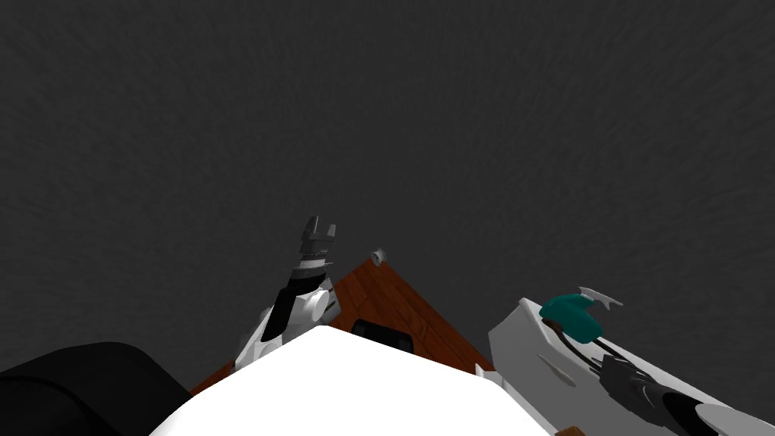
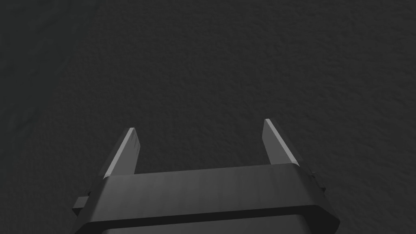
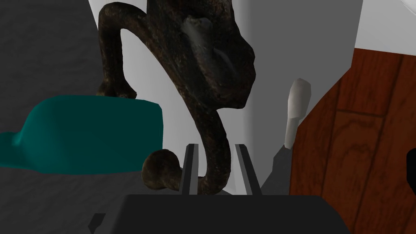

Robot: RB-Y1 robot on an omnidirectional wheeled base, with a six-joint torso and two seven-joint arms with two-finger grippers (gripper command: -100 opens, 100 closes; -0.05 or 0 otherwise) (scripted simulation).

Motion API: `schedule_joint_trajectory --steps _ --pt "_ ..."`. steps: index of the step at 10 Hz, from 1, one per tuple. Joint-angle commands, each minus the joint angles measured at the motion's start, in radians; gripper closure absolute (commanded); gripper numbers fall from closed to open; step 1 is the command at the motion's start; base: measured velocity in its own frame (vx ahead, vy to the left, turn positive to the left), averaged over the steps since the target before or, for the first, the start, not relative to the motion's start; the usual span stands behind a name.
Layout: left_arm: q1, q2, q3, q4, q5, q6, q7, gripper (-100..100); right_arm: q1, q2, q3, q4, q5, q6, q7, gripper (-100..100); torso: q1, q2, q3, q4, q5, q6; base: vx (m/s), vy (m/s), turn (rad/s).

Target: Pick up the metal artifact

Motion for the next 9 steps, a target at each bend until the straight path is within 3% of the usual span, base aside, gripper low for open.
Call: schedule_joint_trajectory --steps 1,2,3,6,7,8,9 --pt "0.000 0.000 0.000 0.000 0.000 0.000 0.000 0 0.000 0.000 0.000 0.000 0.000 0.000 0.000 100 0.000 0.000 0.000 0.000 0.000 0.000 0.000 0.000 0.000" --pt "0.000 0.000 0.000 0.000 0.000 0.000 0.000 0 0.000 0.000 0.000 0.000 0.000 0.000 0.000 0 0.000 0.000 0.000 0.000 0.000 0.000 0.000 0.000 0.000" --pt "0.000 0.000 0.000 0.000 0.000 0.000 0.000 0 -0.009 -0.011 -0.009 -0.011 0.019 0.000 -0.010 100 0.000 0.000 0.000 0.000 0.000 0.000 0.056 0.006 -0.214" --pt "0.000 0.000 0.000 0.000 0.000 0.000 0.000 0 -0.017 -0.012 -0.072 -0.053 0.087 -0.047 0.013 100 0.003 -0.006 -0.003 -0.001 0.002 0.002 0.119 0.038 -0.296" --pt "0.000 0.000 0.000 0.000 0.000 0.000 0.000 0 -0.018 -0.012 -0.082 -0.060 0.099 -0.055 0.017 100 0.005 -0.006 -0.003 -0.001 0.002 0.003 0.097 0.051 -0.212" --pt "0.000 0.000 0.000 0.000 0.000 0.000 0.000 0 -0.010 -0.017 -0.070 -0.064 0.090 -0.044 0.009 100 0.005 -0.005 -0.003 0.000 0.003 0.001 0.034 0.024 -0.039" --pt "0.000 0.000 0.000 0.000 0.000 0.000 0.000 0 -0.009 -0.019 -0.069 -0.068 0.093 -0.044 0.002 0 0.004 -0.003 -0.001 0.000 0.002 0.000 0.005 0.006 0.004"
